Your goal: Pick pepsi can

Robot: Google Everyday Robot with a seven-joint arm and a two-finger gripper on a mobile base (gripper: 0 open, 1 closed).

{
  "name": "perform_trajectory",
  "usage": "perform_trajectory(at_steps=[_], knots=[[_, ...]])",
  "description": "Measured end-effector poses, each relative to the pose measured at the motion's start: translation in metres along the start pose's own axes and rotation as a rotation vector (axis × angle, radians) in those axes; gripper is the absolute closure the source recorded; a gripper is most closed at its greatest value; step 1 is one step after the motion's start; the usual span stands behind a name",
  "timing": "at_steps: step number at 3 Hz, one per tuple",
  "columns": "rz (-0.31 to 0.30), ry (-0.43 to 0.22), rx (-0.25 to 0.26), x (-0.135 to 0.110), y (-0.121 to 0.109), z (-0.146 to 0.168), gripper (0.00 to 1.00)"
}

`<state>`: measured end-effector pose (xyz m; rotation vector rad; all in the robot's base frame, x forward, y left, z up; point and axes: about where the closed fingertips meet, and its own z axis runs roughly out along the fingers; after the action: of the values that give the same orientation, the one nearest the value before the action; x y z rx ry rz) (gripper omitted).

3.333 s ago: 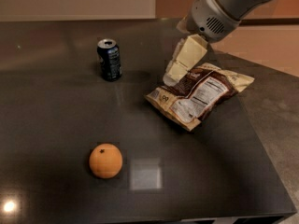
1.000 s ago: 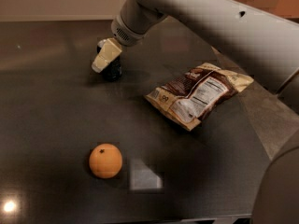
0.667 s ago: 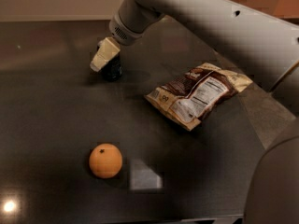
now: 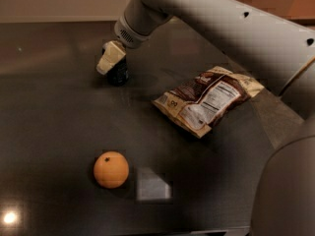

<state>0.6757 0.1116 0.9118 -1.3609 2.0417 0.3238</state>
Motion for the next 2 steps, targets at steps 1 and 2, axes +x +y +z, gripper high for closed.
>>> perform_trajectory(at_steps=[1,2], knots=[[0.007,0.007,-0.005,0.0018,-0.0013,0.0033,0.4],[0.01,0.015,-0.007,0.0034,-0.0026,0.0059,0.63]])
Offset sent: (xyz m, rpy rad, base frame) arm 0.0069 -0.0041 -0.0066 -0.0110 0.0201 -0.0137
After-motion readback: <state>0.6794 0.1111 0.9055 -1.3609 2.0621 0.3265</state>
